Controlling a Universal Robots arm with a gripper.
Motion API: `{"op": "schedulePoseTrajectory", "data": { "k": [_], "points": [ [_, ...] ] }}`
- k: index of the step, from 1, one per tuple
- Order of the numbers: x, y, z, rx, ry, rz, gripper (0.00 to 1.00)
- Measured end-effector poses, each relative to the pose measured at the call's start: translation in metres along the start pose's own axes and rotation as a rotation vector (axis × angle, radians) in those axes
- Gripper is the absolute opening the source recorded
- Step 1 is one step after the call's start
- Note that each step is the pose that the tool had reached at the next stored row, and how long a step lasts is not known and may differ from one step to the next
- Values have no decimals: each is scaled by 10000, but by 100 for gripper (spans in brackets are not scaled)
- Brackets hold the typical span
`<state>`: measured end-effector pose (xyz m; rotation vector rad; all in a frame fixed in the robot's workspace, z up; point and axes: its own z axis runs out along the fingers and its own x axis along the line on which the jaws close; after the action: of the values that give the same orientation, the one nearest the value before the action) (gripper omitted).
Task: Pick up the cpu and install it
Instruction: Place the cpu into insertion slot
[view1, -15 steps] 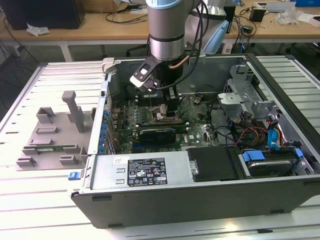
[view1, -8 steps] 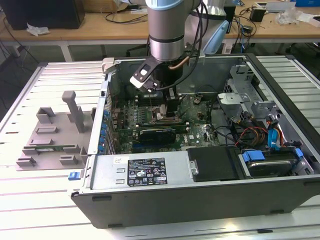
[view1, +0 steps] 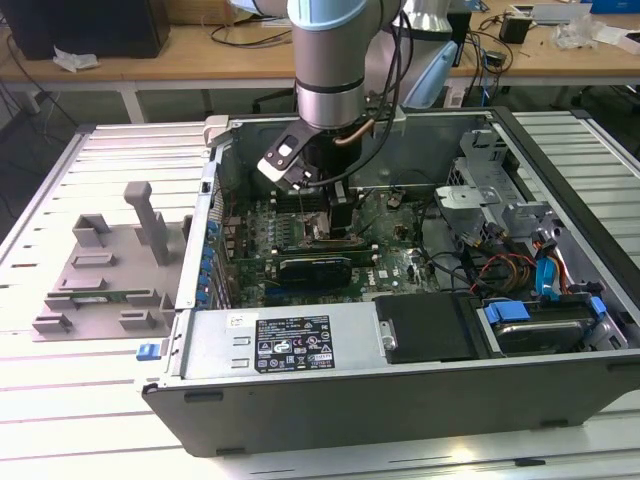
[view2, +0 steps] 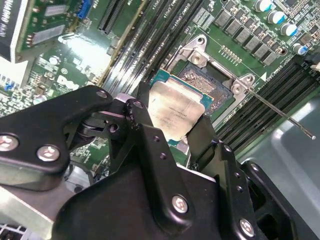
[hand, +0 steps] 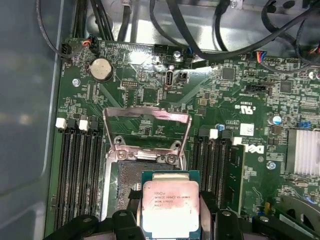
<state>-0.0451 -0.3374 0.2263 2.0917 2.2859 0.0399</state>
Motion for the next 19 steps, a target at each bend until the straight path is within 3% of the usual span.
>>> {"op": "schedulePoseTrajectory", "data": {
  "k": [5, 14, 19],
  "points": [
    [84, -4, 74, 2, 0, 0, 55],
    [123, -31, 158, 7, -10, 398, 55],
    [179, -62, 189, 8, -16, 535, 55]
  ]
}}
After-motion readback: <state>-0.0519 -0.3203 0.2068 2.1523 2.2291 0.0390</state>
